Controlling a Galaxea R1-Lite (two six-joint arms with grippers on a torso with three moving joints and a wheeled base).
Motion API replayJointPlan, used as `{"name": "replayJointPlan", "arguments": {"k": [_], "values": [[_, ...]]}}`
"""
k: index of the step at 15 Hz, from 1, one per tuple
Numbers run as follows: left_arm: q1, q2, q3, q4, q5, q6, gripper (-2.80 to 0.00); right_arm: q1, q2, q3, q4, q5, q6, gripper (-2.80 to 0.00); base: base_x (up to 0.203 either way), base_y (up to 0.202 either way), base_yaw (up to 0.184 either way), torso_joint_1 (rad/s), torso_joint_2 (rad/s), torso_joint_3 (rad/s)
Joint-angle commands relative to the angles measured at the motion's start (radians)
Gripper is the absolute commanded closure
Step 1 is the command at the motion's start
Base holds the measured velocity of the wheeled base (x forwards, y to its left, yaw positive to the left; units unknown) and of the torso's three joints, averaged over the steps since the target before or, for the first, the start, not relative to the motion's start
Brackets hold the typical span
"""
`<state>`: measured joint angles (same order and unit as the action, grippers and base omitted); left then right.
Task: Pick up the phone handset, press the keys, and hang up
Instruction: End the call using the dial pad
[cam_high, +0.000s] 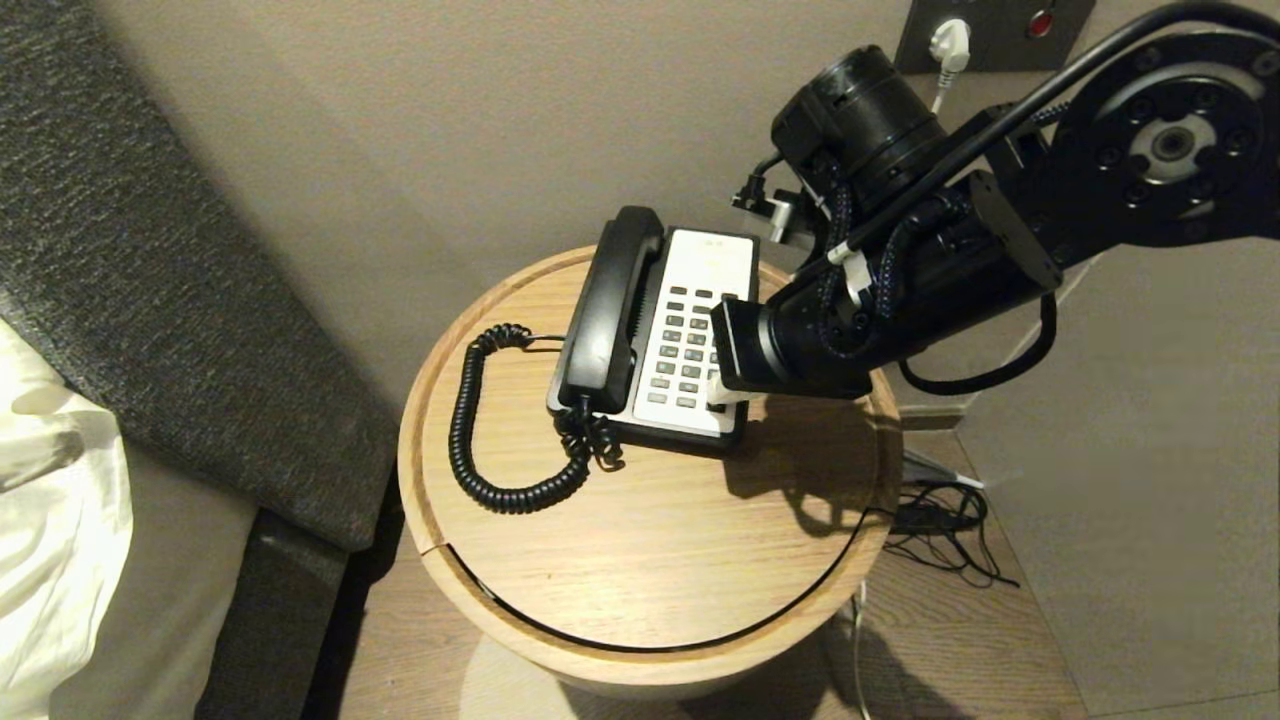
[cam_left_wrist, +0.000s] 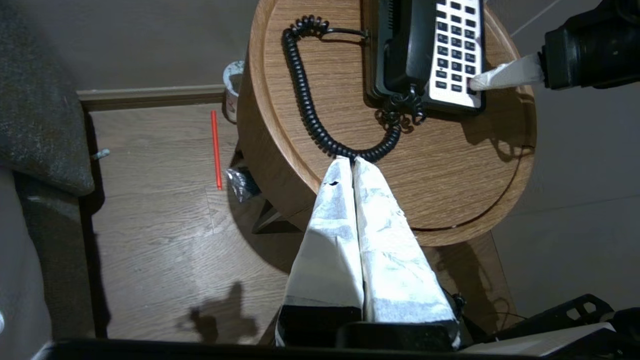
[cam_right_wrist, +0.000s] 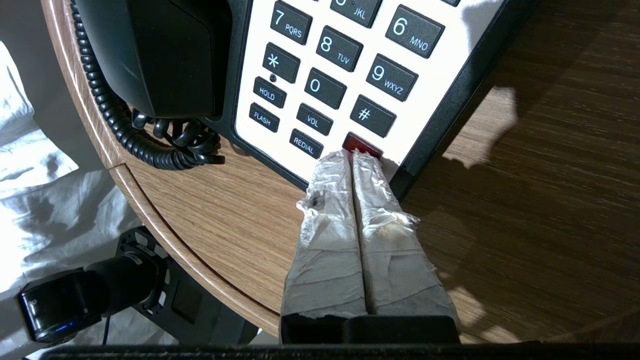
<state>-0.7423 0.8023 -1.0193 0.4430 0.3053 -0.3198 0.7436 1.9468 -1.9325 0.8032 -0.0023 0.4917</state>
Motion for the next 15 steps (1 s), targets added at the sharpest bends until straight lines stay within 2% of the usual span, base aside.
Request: {"name": "replayJointPlan", "arguments": {"k": [1, 10, 15], "values": [[0.0, -0.002, 0.004, 0.003, 0.0, -0.002, 0.0, -0.001, 0.001, 0.01, 0.009, -0.003, 0.002, 0.0, 0.0, 0.0, 0.0, 0.0, 0.0, 0.0], [0.009, -0.022, 0.025, 0.005, -0.002, -0.004, 0.0, -0.001, -0.012, -0.003, 0.009, -0.022, -0.019, 0.0, 0.0, 0.0, 0.0, 0.0, 0.0, 0.0], [0.018, -0.025, 0.028, 0.006, 0.0, -0.004, 0.0, -0.001, -0.154, 0.005, 0.024, -0.022, -0.009, 0.0, 0.0, 0.0, 0.0, 0.0, 0.0, 0.0]]}}
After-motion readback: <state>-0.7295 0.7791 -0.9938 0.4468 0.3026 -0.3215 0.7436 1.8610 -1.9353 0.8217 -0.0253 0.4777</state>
